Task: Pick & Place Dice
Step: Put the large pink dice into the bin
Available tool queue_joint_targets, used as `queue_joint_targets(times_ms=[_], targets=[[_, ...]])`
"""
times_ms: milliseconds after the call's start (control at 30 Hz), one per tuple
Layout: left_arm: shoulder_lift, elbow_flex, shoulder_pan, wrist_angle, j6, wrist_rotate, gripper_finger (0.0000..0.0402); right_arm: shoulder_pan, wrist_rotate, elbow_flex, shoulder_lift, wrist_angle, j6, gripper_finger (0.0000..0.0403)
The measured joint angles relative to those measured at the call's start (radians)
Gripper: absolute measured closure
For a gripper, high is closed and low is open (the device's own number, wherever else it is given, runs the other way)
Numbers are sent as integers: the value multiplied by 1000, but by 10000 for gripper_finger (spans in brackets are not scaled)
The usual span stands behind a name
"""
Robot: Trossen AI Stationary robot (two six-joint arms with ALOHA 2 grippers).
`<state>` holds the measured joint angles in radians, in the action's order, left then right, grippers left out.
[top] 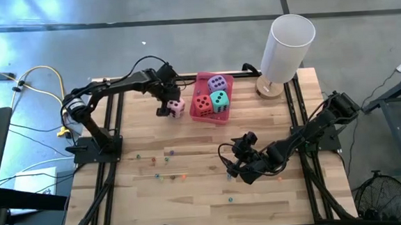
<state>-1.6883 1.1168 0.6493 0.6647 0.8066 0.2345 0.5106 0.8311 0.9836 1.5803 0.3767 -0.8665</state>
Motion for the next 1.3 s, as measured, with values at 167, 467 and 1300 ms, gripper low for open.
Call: queue_joint_targets(times_ms=[167,467,1300], targets=[[-32,1,21,2,-12,19,1,0,0,0,0,0,2,5],[-52,1,63,-4,-7,30,2,0,6,0,0,1,7,5],[-22,-2,186,-21,-35,276,80,0,8,0,0,8,30,5]])
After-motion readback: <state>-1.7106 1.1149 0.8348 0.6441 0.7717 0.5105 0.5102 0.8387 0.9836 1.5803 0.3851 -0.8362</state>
